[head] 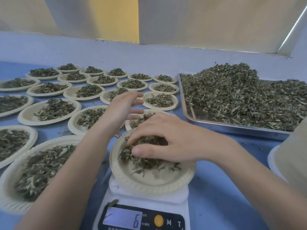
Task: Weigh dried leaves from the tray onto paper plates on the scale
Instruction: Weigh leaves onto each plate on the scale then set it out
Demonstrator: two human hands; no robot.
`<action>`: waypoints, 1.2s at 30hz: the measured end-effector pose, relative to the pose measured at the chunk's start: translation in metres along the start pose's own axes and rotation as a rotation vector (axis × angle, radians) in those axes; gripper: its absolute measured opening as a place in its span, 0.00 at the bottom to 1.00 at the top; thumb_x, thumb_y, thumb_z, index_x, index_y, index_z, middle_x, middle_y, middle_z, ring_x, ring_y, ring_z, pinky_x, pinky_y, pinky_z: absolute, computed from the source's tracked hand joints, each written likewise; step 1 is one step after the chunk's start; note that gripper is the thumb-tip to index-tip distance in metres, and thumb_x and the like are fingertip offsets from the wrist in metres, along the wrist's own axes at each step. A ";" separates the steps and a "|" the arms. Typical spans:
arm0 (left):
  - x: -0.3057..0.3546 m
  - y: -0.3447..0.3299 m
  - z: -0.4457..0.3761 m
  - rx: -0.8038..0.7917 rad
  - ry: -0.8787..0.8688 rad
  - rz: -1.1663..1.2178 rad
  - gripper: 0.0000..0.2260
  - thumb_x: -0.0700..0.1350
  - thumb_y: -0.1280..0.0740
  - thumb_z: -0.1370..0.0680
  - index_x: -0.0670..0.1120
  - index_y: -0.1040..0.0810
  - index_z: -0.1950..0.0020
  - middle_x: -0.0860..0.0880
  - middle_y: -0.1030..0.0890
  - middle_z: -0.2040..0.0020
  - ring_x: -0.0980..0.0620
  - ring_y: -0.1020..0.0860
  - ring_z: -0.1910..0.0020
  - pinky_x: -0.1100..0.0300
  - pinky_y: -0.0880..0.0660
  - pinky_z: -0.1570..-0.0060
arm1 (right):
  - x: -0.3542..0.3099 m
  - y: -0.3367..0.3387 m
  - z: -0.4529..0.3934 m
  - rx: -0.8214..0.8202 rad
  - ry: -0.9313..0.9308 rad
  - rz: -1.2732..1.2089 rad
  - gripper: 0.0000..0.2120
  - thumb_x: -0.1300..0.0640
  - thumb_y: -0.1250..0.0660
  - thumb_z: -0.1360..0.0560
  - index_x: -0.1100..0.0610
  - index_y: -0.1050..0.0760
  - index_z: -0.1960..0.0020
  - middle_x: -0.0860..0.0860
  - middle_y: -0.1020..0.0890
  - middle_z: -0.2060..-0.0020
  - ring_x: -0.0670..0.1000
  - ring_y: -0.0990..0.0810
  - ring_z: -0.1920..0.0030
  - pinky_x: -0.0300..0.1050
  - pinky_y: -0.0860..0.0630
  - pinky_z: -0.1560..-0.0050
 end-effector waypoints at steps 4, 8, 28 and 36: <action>0.001 -0.001 0.002 0.002 0.017 0.040 0.12 0.49 0.43 0.19 0.49 0.22 0.41 0.49 0.19 0.45 0.50 0.18 0.54 0.58 0.23 0.57 | 0.008 -0.007 0.004 -0.133 -0.052 -0.056 0.27 0.30 0.54 0.28 0.28 0.49 0.29 0.39 0.54 0.23 0.38 0.63 0.26 0.51 0.62 0.26; -0.001 -0.003 -0.001 0.010 0.034 0.042 0.12 0.46 0.44 0.18 0.48 0.23 0.40 0.47 0.19 0.45 0.51 0.19 0.49 0.55 0.22 0.49 | 0.016 -0.003 0.009 -0.110 -0.080 -0.127 0.31 0.30 0.56 0.30 0.29 0.55 0.27 0.41 0.59 0.23 0.42 0.66 0.25 0.48 0.66 0.27; -0.009 -0.005 0.000 -0.017 0.026 -0.056 0.11 0.49 0.42 0.18 0.50 0.23 0.42 0.50 0.18 0.47 0.49 0.18 0.51 0.51 0.21 0.47 | 0.095 0.010 0.008 0.328 -0.437 -0.331 0.30 0.36 0.59 0.22 0.46 0.41 0.24 0.41 0.40 0.25 0.43 0.42 0.26 0.37 0.49 0.35; -0.006 -0.006 0.003 -0.056 -0.009 -0.090 0.10 0.50 0.42 0.19 0.51 0.23 0.44 0.51 0.18 0.47 0.49 0.19 0.50 0.52 0.22 0.46 | 0.081 0.012 0.010 0.331 -0.385 -0.301 0.28 0.39 0.58 0.20 0.49 0.41 0.24 0.42 0.39 0.25 0.41 0.42 0.27 0.33 0.49 0.36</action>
Point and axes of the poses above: each hand's wrist, its own z-axis away from the middle knuckle, its own y-axis out of the back of the hand, x = y × z, the point moved 5 cm from there along -z, towards the middle knuckle
